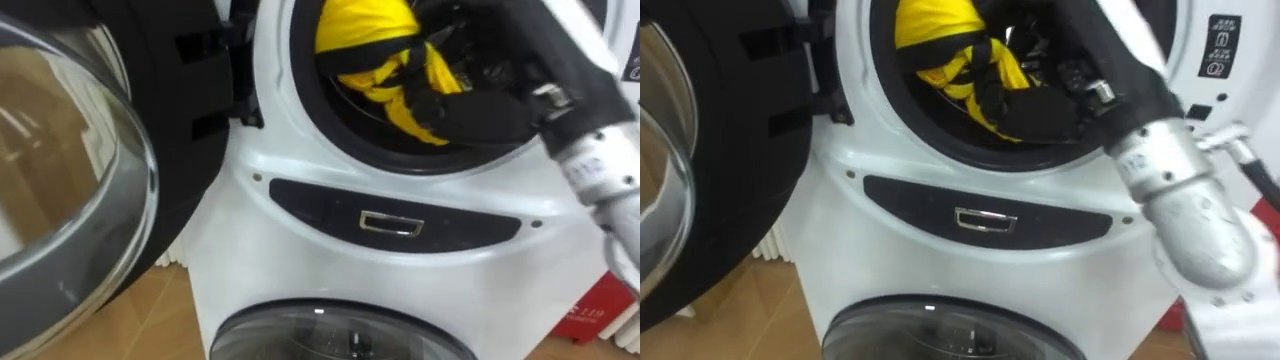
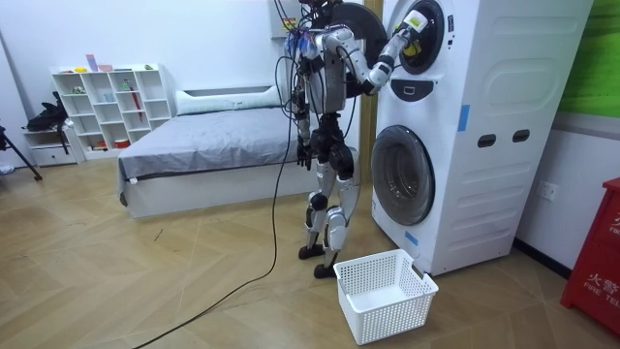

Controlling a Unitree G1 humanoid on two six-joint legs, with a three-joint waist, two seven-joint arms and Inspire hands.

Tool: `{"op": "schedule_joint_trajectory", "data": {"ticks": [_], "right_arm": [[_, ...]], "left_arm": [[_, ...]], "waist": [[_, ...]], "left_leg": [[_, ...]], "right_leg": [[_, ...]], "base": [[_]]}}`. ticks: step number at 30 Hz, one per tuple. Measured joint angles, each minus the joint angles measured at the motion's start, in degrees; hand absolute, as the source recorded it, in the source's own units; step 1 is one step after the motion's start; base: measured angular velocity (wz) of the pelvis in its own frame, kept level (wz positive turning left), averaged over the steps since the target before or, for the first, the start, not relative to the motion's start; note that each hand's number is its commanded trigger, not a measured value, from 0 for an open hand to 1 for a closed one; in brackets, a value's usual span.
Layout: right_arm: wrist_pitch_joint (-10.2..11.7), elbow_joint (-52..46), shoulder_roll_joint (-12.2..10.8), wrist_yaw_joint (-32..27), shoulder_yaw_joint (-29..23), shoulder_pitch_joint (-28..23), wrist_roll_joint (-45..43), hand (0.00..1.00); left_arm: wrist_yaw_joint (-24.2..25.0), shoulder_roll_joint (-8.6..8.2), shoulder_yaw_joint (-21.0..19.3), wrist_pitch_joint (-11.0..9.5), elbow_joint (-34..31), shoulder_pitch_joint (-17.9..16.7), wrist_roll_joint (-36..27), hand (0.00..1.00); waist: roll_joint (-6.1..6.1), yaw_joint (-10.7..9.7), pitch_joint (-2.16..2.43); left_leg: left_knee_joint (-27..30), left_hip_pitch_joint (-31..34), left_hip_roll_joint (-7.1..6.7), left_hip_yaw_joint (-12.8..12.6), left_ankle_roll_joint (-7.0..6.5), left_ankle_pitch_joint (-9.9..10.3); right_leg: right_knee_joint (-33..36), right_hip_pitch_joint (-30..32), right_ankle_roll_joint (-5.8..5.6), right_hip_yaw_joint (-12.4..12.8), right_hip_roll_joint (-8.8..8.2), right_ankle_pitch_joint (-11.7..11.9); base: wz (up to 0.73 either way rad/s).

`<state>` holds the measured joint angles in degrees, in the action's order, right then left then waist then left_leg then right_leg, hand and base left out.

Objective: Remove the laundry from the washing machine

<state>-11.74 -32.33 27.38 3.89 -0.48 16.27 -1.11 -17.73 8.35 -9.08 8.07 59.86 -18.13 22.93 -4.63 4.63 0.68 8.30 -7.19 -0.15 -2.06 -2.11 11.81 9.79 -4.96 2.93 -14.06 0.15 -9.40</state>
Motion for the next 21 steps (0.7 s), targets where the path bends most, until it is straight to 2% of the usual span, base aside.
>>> {"op": "schedule_joint_trajectory", "data": {"ticks": [3,8,10,16,18,21], "right_arm": [[2.0,-0.7,-0.1,-0.1,-1.8,-1.3,0.8,1.00],[3.4,-2.2,-0.1,-1.3,-5.6,-3.3,4.3,1.00],[4.7,-2.6,-0.1,-1.9,-7.5,-4.3,6.1,1.00],[7.0,-3.6,-0.1,-2.8,-15.3,-6.8,8.5,1.00],[7.9,-3.9,-0.1,-3.3,-19.4,-9.5,8.5,1.00],[8.8,-3.9,-0.1,-4.5,-22.3,-14.1,10.6,1.00]], "left_arm": [[-1.0,-0.42,-0.3,-0.6,0.1,-0.6,-0.4,0.00],[-2.1,-0.55,-1.5,-2.4,0.0,-0.7,-0.8,0.00],[-2.1,-0.57,-2.1,-3.0,0.0,-0.8,-0.8,0.00],[-2.2,-0.96,-4.4,-4.5,-0.7,-3.3,-0.7,0.00],[-2.2,-1.02,-5.6,-4.7,-0.7,-4.2,-0.7,0.00],[-2.2,-1.02,-6.7,-4.7,-0.7,-4.8,-0.7,0.00]], "waist": [[0.23,-0.8,0.01],[0.28,-1.6,0.12],[0.17,-1.8,0.22],[-0.08,-4.6,0.39],[-0.25,-5.8,0.49],[0.23,-6.2,0.27]], "left_leg": [[0.0,0.0,0.05,0.0,0.04,0.0],[0.0,0.0,0.11,0.0,0.10,0.1],[0.0,0.0,0.12,-0.1,0.08,0.1],[0.2,0.5,0.11,0.0,0.04,0.2],[0.2,0.3,0.12,-0.2,0.03,0.3],[-0.1,-0.6,0.31,-1.9,0.02,0.4]], "right_leg": [[0.0,0.1,0.00,0.0,0.03,0.0],[-0.1,0.1,0.00,0.3,0.15,0.0],[-0.1,0.1,0.00,0.2,0.16,0.0],[-0.1,0.3,0.00,0.2,0.10,0.0],[-0.2,0.3,0.01,0.6,0.16,0.0],[0.0,0.2,0.02,2.6,0.51,0.0]], "base": [[0.00],[0.00],[0.00],[0.00],[-0.03],[-0.29]]}}
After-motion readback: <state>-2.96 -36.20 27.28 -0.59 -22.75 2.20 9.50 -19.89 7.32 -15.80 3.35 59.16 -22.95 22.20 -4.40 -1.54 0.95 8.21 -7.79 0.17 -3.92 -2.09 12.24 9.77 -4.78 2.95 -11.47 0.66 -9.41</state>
